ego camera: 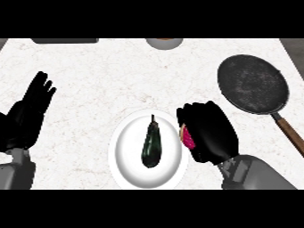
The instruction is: Pick the cupcake from the plate and place it in the pan
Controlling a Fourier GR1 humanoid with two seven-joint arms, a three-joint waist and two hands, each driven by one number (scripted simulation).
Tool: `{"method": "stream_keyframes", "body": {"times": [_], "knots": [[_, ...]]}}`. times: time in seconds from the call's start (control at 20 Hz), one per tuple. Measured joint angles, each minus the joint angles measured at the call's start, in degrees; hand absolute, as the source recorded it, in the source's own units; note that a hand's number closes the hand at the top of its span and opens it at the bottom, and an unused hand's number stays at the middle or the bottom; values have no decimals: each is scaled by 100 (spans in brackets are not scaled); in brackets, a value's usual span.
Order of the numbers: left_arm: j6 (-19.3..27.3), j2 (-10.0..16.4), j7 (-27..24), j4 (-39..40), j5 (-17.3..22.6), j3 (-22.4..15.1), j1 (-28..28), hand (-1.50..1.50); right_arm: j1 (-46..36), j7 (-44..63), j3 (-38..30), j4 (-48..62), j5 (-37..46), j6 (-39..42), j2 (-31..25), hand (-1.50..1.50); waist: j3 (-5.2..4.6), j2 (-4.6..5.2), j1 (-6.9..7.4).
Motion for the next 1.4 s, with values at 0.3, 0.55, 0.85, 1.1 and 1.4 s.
{"method": "stream_keyframes", "body": {"times": [0.3,0.55,0.85,1.1,1.4], "knots": [[-4,-112,-119,104,-69,-68,-30,0,-106,472,-497,-1434,157,572,-148,150,-1,23,45],[-87,-69,-56,163,-11,15,-180,0,-149,398,-1319,-1757,-31,878,-148,150,1,43,91],[-1,-124,97,-45,-130,-65,-175,0,-255,-68,-2392,-1243,-231,664,-260,150,3,55,129],[13,-189,26,-38,-191,-98,-128,0,-289,-1087,-3431,-205,-600,111,-604,150,6,69,149],[-71,-232,-67,44,-179,-115,-137,0,-522,-2392,-4226,1553,-805,-710,-840,150,6,82,185]]}}
